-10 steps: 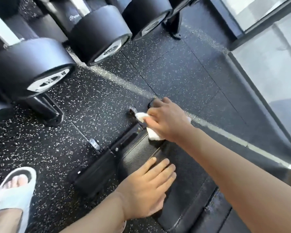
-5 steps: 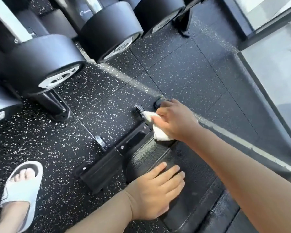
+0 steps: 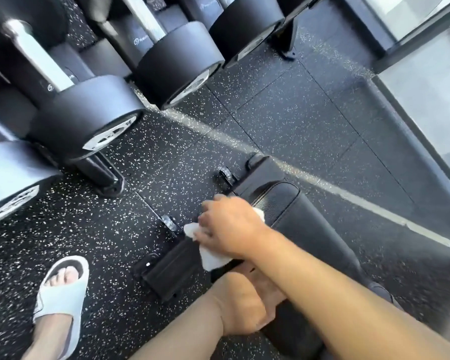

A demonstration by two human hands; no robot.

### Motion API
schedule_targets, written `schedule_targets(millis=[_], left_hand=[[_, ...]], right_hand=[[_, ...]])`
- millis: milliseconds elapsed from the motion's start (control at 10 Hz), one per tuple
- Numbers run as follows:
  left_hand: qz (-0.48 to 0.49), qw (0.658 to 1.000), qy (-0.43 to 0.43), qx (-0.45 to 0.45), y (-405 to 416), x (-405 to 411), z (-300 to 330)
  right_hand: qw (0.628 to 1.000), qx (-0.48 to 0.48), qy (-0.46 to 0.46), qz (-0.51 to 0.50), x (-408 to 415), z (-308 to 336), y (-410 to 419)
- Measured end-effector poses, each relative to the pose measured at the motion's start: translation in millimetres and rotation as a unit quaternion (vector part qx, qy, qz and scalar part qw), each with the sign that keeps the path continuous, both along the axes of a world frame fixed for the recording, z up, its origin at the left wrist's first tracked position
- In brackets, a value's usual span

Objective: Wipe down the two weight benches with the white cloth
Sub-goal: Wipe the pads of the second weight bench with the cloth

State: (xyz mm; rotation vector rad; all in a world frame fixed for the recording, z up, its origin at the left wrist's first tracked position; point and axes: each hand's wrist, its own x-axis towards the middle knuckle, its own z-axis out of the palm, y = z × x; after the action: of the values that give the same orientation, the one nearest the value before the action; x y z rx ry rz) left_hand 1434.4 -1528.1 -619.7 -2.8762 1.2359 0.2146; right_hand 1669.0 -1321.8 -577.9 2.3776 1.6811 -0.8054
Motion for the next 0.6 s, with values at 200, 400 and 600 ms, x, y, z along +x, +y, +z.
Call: schedule_targets(millis=[200, 400, 600], left_hand=[[0.203, 0.959, 0.022, -0.194, 188, 105, 4], [0.171, 0.965, 0.060, -0.188, 189, 111, 12], [0.136, 0.967, 0.091, -0.193, 200, 125, 31]], right_hand=[[0.955, 0.131, -0.099, -0.245, 101, -3, -78], [0.886, 0.248, -0.126, -0.372, 78, -18, -117], [0.845, 0.250, -0.196, -0.430, 12, -16, -200]])
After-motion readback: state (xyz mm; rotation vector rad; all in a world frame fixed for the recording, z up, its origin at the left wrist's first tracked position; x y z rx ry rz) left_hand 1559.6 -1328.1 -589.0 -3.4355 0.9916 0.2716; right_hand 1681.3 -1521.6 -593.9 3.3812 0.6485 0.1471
